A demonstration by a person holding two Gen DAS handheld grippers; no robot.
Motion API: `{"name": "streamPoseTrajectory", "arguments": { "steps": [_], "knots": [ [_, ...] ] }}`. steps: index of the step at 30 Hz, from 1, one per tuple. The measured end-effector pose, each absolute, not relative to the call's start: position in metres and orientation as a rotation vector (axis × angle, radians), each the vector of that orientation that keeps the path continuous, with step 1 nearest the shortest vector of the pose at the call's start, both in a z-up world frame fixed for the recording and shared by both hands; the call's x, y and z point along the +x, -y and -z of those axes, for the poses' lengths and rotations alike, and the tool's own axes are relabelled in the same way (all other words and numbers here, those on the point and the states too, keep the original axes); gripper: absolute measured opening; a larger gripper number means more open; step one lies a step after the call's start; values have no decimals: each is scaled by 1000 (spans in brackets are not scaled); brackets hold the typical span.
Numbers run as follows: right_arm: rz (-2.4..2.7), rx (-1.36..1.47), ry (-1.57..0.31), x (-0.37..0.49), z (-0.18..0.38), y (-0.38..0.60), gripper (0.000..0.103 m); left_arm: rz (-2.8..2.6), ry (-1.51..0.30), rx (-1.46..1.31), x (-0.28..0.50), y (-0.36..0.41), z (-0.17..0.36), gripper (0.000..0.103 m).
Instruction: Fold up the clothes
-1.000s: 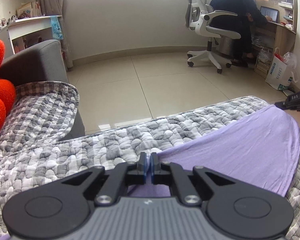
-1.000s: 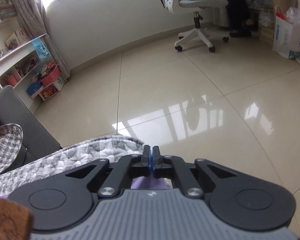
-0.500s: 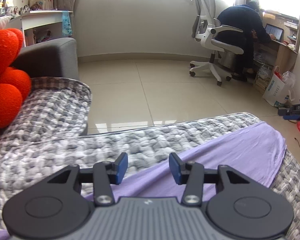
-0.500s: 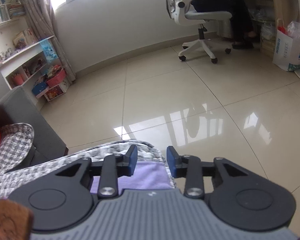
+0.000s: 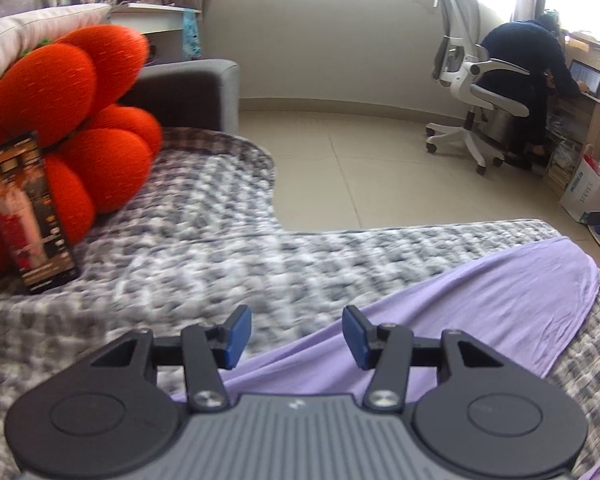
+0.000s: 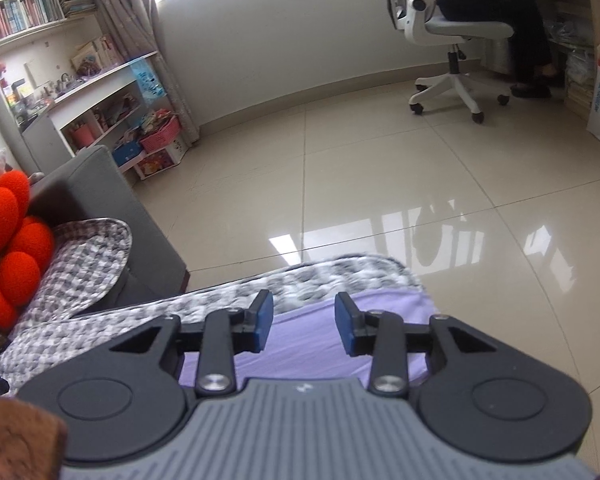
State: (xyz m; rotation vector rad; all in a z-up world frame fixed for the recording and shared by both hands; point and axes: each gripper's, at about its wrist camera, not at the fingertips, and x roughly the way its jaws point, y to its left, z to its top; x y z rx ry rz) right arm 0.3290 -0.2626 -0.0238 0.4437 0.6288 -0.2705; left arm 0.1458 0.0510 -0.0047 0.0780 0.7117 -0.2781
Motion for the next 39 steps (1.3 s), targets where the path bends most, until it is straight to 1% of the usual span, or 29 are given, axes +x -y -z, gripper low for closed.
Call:
{"name": "streamPoseTrajectory", "arguments": {
  "steps": [8,16,22,26,31,36,39],
  "knots": [
    [203,511,-637,339,21,233,40,164,-731,43,140,-130,7,52],
    [134,469,-658,359,19,189,40,73,-765,-38,137,-200,18,52],
    [13,406,-680,384,22,142,40,98,-793,-135,135,-229,36,50],
    [-119,302,-686,401,28,96,40,125,-783,-162,132,-234,46,49],
    [-251,98,-680,423,35,35,40,158,-771,-194,128,-240,58,43],
    [-340,8,-671,441,44,2,40,157,-744,-230,126,-246,63,27],
    [-373,-66,-693,448,53,-14,38,153,-729,-236,125,-247,64,24]
  ]
}}
